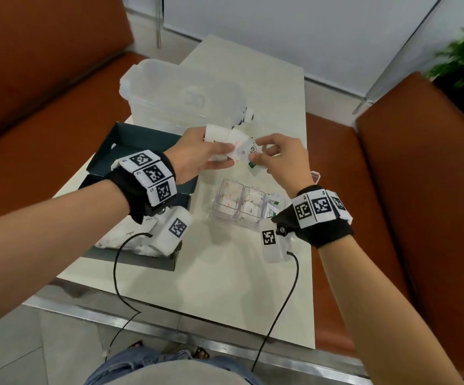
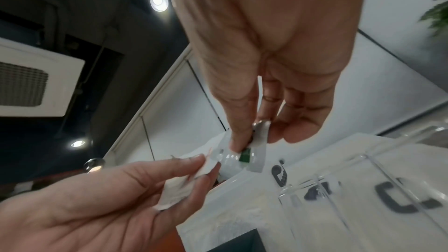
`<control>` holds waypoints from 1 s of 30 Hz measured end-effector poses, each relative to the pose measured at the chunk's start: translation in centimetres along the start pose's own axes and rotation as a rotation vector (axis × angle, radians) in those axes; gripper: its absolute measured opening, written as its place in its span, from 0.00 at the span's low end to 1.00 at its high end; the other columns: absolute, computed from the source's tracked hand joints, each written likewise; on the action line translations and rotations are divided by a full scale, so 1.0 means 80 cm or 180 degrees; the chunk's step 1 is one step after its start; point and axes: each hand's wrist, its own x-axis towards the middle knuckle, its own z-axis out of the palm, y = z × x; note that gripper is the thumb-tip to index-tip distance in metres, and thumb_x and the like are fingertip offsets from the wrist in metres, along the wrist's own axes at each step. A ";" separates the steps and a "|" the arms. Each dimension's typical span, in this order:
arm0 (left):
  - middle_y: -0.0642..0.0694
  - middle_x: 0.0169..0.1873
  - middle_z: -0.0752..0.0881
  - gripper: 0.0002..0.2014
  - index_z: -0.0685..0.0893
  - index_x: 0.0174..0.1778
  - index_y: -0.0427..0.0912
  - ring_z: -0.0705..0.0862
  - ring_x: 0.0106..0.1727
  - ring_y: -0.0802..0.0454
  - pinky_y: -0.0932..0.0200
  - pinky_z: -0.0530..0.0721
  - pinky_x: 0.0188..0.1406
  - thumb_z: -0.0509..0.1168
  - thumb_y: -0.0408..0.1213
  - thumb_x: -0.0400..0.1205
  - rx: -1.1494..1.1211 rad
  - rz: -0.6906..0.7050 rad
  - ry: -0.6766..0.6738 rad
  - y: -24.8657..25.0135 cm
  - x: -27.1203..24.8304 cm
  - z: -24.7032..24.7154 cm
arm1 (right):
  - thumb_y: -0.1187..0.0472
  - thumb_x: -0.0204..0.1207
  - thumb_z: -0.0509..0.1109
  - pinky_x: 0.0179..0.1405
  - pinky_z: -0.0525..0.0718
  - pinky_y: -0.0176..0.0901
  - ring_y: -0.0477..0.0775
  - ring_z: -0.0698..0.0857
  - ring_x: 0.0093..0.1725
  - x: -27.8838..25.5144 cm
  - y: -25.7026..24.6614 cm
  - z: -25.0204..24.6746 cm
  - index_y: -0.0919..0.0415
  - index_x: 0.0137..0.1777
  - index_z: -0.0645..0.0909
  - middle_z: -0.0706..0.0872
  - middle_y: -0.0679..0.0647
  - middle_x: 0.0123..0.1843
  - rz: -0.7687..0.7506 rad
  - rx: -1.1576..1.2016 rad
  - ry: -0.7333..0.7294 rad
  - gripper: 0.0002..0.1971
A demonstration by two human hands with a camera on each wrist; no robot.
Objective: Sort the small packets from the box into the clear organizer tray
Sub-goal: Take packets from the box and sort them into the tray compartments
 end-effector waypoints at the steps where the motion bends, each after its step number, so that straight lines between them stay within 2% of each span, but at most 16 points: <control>1: 0.39 0.57 0.88 0.10 0.84 0.57 0.35 0.89 0.55 0.43 0.57 0.90 0.45 0.69 0.25 0.80 -0.0080 -0.0014 0.0039 0.003 0.002 -0.001 | 0.58 0.70 0.80 0.50 0.88 0.50 0.48 0.86 0.40 0.000 0.001 -0.002 0.57 0.55 0.86 0.87 0.53 0.37 0.0095 0.0114 0.0092 0.15; 4: 0.36 0.60 0.85 0.08 0.83 0.56 0.35 0.87 0.56 0.41 0.53 0.91 0.46 0.66 0.24 0.82 -0.0270 -0.0063 0.0116 0.008 0.006 -0.003 | 0.60 0.72 0.78 0.49 0.88 0.49 0.51 0.86 0.42 0.001 0.002 -0.004 0.57 0.52 0.84 0.89 0.55 0.41 0.0392 0.0543 0.0304 0.10; 7: 0.33 0.63 0.83 0.10 0.81 0.60 0.33 0.87 0.57 0.39 0.50 0.90 0.50 0.64 0.23 0.84 -0.0216 -0.0104 0.0105 0.011 0.007 0.001 | 0.62 0.72 0.76 0.43 0.84 0.45 0.49 0.83 0.38 0.003 -0.003 -0.007 0.56 0.46 0.82 0.87 0.53 0.41 0.0638 0.0873 0.0426 0.06; 10: 0.30 0.62 0.84 0.14 0.76 0.68 0.28 0.88 0.57 0.36 0.48 0.90 0.52 0.59 0.24 0.86 -0.0210 -0.0125 0.0045 0.014 0.008 0.007 | 0.69 0.73 0.73 0.33 0.80 0.37 0.48 0.81 0.34 0.004 -0.005 -0.014 0.56 0.55 0.80 0.86 0.54 0.41 0.0587 0.1086 0.0295 0.13; 12: 0.28 0.61 0.83 0.15 0.74 0.69 0.27 0.89 0.55 0.36 0.48 0.90 0.50 0.57 0.24 0.87 -0.0238 -0.0173 0.0074 0.014 0.009 0.010 | 0.71 0.73 0.71 0.33 0.83 0.37 0.46 0.82 0.33 0.005 0.000 -0.017 0.56 0.61 0.79 0.86 0.54 0.39 0.0499 0.0936 0.0179 0.18; 14: 0.27 0.61 0.83 0.14 0.74 0.69 0.26 0.89 0.53 0.36 0.47 0.90 0.49 0.56 0.23 0.87 -0.0327 -0.0259 0.0170 0.010 0.009 0.012 | 0.72 0.73 0.71 0.34 0.85 0.37 0.46 0.84 0.32 0.007 0.009 -0.018 0.57 0.61 0.81 0.86 0.54 0.40 0.0499 0.0758 0.0097 0.18; 18: 0.27 0.61 0.83 0.14 0.74 0.67 0.26 0.89 0.50 0.38 0.49 0.91 0.47 0.54 0.22 0.86 -0.0401 -0.0402 0.0294 -0.005 0.006 0.013 | 0.70 0.72 0.73 0.37 0.87 0.41 0.49 0.89 0.34 0.011 0.041 -0.023 0.57 0.55 0.82 0.90 0.56 0.42 0.0735 0.0492 0.0146 0.13; 21: 0.29 0.58 0.84 0.11 0.76 0.62 0.28 0.90 0.48 0.40 0.51 0.91 0.46 0.54 0.21 0.86 -0.0390 -0.0456 0.0275 -0.013 0.004 0.017 | 0.70 0.71 0.73 0.33 0.87 0.40 0.54 0.91 0.37 0.013 0.074 -0.036 0.58 0.50 0.79 0.90 0.60 0.46 0.0870 0.0133 0.0117 0.11; 23: 0.29 0.58 0.84 0.11 0.76 0.62 0.28 0.90 0.48 0.40 0.51 0.91 0.45 0.55 0.22 0.86 -0.0395 -0.0517 0.0298 -0.017 0.003 0.021 | 0.72 0.71 0.74 0.34 0.88 0.42 0.56 0.91 0.40 0.011 0.095 -0.045 0.59 0.53 0.77 0.88 0.61 0.49 0.0983 -0.0180 -0.0152 0.14; 25: 0.29 0.59 0.84 0.13 0.75 0.66 0.27 0.89 0.48 0.39 0.50 0.91 0.44 0.55 0.22 0.86 -0.0363 -0.0589 0.0309 -0.023 0.000 0.025 | 0.73 0.71 0.75 0.31 0.88 0.41 0.56 0.92 0.40 0.006 0.114 -0.050 0.57 0.54 0.78 0.87 0.62 0.51 0.1067 -0.0426 -0.0589 0.16; 28: 0.29 0.58 0.84 0.14 0.75 0.67 0.28 0.89 0.48 0.39 0.50 0.91 0.46 0.55 0.23 0.86 -0.0288 -0.0646 0.0256 -0.033 -0.006 0.031 | 0.72 0.75 0.72 0.24 0.84 0.32 0.49 0.91 0.35 0.001 0.131 -0.052 0.52 0.47 0.81 0.90 0.61 0.47 0.1025 -0.0723 -0.0937 0.12; 30: 0.29 0.57 0.84 0.14 0.75 0.68 0.28 0.90 0.47 0.40 0.51 0.91 0.46 0.55 0.23 0.86 -0.0291 -0.0669 0.0240 -0.038 -0.009 0.034 | 0.67 0.80 0.67 0.25 0.83 0.32 0.46 0.91 0.35 -0.001 0.135 -0.050 0.50 0.47 0.81 0.91 0.58 0.45 0.0927 -0.0897 -0.0984 0.09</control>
